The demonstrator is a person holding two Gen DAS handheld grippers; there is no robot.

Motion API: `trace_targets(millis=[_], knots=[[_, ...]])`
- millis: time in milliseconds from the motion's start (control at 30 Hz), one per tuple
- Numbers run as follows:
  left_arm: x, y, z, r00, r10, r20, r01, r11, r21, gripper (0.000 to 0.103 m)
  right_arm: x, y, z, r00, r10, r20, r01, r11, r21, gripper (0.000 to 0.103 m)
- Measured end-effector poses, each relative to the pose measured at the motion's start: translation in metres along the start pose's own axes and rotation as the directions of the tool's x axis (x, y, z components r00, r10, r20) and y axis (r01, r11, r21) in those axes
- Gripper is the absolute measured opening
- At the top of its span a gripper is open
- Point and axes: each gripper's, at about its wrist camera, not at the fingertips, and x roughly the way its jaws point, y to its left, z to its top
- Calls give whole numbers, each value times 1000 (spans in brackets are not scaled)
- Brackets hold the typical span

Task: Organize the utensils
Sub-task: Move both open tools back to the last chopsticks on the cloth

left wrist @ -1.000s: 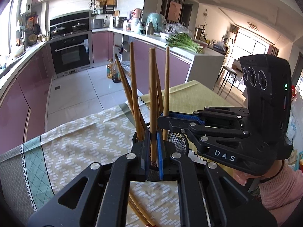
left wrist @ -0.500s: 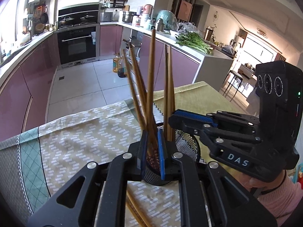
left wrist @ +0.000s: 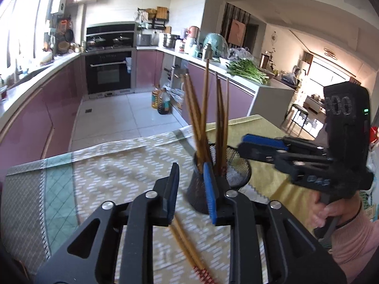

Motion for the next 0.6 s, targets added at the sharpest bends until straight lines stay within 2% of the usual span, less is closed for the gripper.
trace_targets(millis=[100, 200, 300, 467, 600], knots=[[-13, 6, -17, 1000, 25, 2, -25, 1000, -7, 27, -6, 16, -12, 999, 48, -14, -49, 998, -39, 34], [-19, 12, -34, 999, 40, -14, -40, 999, -25, 35, 0, 28, -30, 995, 79, -68, -82, 995, -49, 36], [-21, 22, -52, 997, 63, -40, -65, 996, -56, 38, 14, 35, -53, 985, 95, -144, -101, 994, -39, 36], [-19, 33, -81, 991, 110, -82, -116, 990, -79, 43, 42, 45, -86, 962, 87, -259, -94, 995, -16, 36], [-18, 35, -97, 987, 111, -112, -124, 986, -108, 43, 51, 52, -101, 951, 78, -298, -85, 996, -9, 36]])
